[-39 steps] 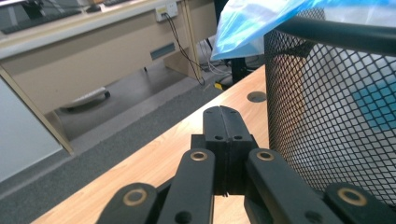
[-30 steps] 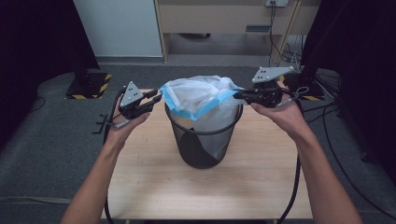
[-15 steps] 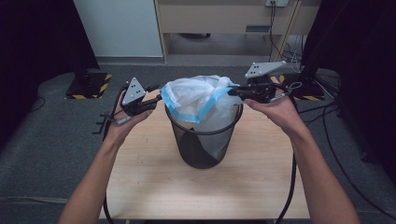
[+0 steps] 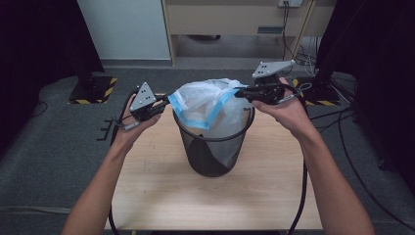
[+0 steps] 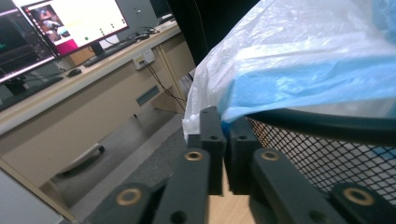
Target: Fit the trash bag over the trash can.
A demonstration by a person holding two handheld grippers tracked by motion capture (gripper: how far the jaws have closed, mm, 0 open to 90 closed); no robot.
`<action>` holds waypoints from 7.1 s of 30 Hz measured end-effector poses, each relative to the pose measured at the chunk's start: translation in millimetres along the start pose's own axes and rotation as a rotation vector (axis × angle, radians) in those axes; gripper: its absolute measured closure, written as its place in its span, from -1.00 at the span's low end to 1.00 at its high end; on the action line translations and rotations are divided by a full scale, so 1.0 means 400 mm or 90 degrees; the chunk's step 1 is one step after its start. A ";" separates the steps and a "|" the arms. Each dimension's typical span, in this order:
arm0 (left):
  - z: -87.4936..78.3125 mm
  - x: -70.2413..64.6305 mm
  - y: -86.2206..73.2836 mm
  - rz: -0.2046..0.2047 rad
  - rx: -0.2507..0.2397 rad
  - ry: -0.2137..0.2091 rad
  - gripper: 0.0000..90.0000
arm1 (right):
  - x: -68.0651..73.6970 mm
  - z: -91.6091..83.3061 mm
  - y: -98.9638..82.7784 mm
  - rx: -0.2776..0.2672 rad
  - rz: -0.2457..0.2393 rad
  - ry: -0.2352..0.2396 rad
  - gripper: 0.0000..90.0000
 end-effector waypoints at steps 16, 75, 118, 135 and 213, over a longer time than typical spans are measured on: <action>-0.010 0.018 -0.011 -0.120 0.026 -0.004 1.00 | 0.016 -0.072 -0.057 -0.011 0.012 -0.020 0.96; 0.002 -0.112 -0.107 -0.146 0.085 0.041 1.00 | 0.172 -0.011 -0.329 0.105 0.001 0.043 1.00; 0.083 -0.141 -0.189 -0.163 0.084 0.085 1.00 | 0.172 -0.030 -0.352 0.109 -0.075 0.052 1.00; 0.085 -0.154 -0.226 -0.170 0.085 0.090 1.00 | 0.171 -0.021 -0.341 0.152 -0.110 0.039 1.00; -0.071 -0.210 -0.380 -0.195 0.187 0.059 -0.63 | -0.005 0.188 0.047 0.158 0.078 -0.001 0.65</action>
Point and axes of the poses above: each handheld gripper's, and its own axes: z roughly forward along the jaws, y roughly out of its top, x roughly to its left, the point moved 8 cm from there along z, roughly forward along the jaws, and after that the axes turned 9 degrees about y, right-handed, at the moved point
